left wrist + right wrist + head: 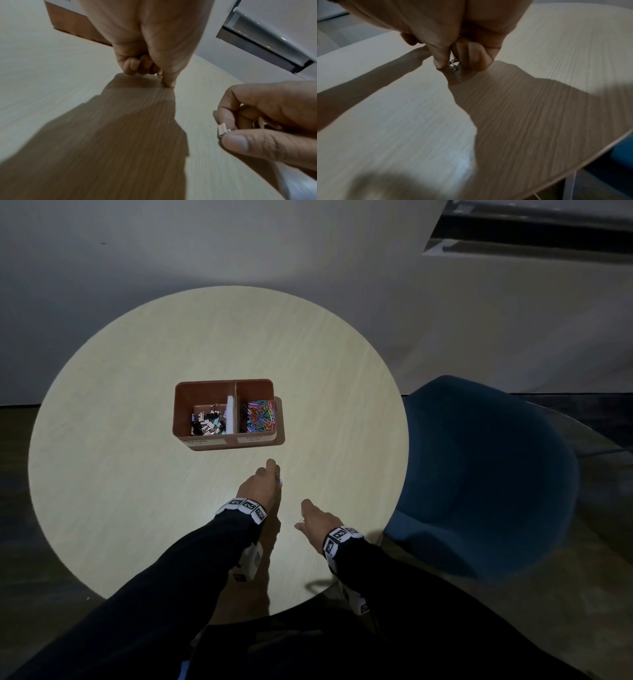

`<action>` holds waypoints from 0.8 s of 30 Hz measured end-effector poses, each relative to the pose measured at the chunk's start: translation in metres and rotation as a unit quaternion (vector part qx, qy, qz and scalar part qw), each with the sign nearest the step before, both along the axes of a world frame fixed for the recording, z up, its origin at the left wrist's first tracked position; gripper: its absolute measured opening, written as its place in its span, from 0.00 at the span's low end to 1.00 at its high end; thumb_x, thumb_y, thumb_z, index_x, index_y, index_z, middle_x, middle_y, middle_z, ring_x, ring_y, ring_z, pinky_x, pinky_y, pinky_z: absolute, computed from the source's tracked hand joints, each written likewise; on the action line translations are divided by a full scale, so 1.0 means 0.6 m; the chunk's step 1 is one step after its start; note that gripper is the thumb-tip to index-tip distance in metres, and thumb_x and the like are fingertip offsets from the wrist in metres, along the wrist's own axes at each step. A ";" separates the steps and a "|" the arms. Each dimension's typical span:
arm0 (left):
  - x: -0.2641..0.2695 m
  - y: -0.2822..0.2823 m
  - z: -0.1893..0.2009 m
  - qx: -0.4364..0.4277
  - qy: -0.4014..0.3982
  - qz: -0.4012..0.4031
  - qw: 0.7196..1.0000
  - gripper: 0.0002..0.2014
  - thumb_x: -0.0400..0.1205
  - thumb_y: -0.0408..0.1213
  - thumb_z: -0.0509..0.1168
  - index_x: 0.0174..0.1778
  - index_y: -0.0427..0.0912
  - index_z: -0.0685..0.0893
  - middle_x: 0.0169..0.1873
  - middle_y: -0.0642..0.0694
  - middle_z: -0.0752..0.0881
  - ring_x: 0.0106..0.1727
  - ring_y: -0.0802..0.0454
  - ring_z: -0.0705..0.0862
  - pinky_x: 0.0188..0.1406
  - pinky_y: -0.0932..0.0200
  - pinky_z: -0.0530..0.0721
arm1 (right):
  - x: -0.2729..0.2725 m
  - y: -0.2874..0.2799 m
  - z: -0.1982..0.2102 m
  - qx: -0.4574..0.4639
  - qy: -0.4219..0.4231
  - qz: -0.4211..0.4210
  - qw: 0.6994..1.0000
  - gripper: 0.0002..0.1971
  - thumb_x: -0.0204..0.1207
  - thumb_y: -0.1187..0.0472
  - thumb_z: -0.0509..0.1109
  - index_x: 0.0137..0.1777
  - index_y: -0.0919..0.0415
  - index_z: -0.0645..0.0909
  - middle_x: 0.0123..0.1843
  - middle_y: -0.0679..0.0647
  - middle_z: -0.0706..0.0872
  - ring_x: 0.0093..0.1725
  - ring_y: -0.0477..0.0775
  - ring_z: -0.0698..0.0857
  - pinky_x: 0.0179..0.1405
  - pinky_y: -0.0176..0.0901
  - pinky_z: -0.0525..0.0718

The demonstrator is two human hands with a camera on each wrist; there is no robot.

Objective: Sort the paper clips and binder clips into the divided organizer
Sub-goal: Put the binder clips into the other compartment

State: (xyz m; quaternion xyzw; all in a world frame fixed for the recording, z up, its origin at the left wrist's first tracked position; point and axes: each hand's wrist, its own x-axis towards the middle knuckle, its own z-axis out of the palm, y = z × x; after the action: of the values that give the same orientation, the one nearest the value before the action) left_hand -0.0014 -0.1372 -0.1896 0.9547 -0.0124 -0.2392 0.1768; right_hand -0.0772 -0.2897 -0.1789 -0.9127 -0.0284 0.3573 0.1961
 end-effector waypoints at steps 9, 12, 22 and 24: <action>-0.014 0.011 0.034 -0.057 0.008 0.039 0.998 0.15 0.78 0.48 0.65 0.53 0.47 0.69 0.45 0.47 0.83 0.43 0.43 0.83 0.39 0.53 0.79 | 0.031 0.024 0.032 0.057 -0.027 -0.093 0.994 0.10 0.86 0.52 0.61 0.52 0.55 0.63 0.50 0.59 0.82 0.40 0.61 0.78 0.40 0.47 0.73; -0.015 0.031 0.053 -0.085 -0.013 0.040 0.996 0.15 0.79 0.45 0.66 0.54 0.45 0.69 0.46 0.45 0.83 0.42 0.43 0.81 0.39 0.54 0.76 | 0.062 0.040 0.053 0.090 -0.045 -0.122 0.987 0.11 0.85 0.49 0.60 0.52 0.54 0.64 0.48 0.59 0.83 0.40 0.61 0.79 0.38 0.47 0.74; 0.026 0.132 0.122 -0.150 -0.089 0.077 0.982 0.14 0.82 0.45 0.67 0.54 0.47 0.68 0.34 0.48 0.81 0.36 0.43 0.81 0.35 0.51 0.78 | 0.186 0.138 0.151 0.187 -0.120 -0.159 0.962 0.09 0.84 0.50 0.61 0.57 0.52 0.68 0.45 0.57 0.84 0.40 0.60 0.85 0.37 0.50 0.81; 0.048 0.156 0.137 -0.165 -0.101 0.076 0.978 0.09 0.82 0.40 0.65 0.50 0.47 0.69 0.38 0.46 0.84 0.40 0.41 0.84 0.40 0.47 0.82 | 0.208 0.163 0.166 0.204 -0.138 -0.150 0.958 0.08 0.84 0.53 0.61 0.54 0.56 0.69 0.43 0.54 0.81 0.39 0.58 0.84 0.37 0.48 0.80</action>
State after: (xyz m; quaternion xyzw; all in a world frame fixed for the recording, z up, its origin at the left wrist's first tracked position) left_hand 0.0273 -0.0436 -0.1076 0.9298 0.0029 -0.1220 0.3472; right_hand 0.0475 -0.1921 -0.0791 -0.8876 0.0099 0.1811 0.4234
